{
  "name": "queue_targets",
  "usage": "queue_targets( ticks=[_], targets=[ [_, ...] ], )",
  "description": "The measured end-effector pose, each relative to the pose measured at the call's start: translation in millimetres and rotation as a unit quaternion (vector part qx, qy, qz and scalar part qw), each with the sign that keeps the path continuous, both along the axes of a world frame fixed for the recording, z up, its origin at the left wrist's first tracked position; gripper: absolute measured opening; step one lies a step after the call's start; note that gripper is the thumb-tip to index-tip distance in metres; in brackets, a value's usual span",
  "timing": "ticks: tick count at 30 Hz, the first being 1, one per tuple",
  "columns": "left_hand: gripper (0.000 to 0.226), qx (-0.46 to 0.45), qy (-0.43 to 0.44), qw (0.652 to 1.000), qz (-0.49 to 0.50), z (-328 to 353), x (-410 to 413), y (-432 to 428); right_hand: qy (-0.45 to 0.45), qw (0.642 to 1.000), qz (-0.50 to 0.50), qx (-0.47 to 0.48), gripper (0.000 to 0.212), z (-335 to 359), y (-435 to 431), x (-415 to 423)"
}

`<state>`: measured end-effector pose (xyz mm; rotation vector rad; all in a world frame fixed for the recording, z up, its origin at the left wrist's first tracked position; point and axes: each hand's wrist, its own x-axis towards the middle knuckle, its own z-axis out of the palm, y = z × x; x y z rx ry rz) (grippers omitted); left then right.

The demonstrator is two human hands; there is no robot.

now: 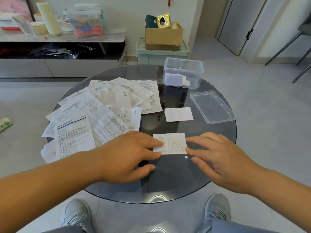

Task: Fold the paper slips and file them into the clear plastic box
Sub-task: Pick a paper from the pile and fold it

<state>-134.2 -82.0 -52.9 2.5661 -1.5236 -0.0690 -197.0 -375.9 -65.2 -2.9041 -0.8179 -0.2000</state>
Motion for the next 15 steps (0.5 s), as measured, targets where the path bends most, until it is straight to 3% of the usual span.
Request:
queue_targets(
  ticks=[4, 9, 12, 15],
  targets=[
    [0.035, -0.049, 0.023, 0.998, 0.022, 5.7, 4.7, -6.4, 0.03, 0.998, -0.021, 0.048, 0.042, 4.3, 8.0, 7.3],
    [0.022, -0.058, 0.017, 0.994, 0.092, 10.7, 17.1, -31.2, 0.078, 0.988, -0.084, 0.103, 0.023, 11.9, 23.6, 33.6],
    [0.054, -0.022, 0.024, 0.986, 0.165, 14.9, 25.5, -45.0, 0.096, 0.978, -0.117, 0.142, 0.022, 20.1, 25.6, 47.6],
    [0.077, 0.024, 0.056, 0.982, 0.177, 16.8, 32.1, -50.6, 0.169, 0.964, -0.129, 0.162, 0.041, 27.3, 24.8, 56.7]
  ],
)
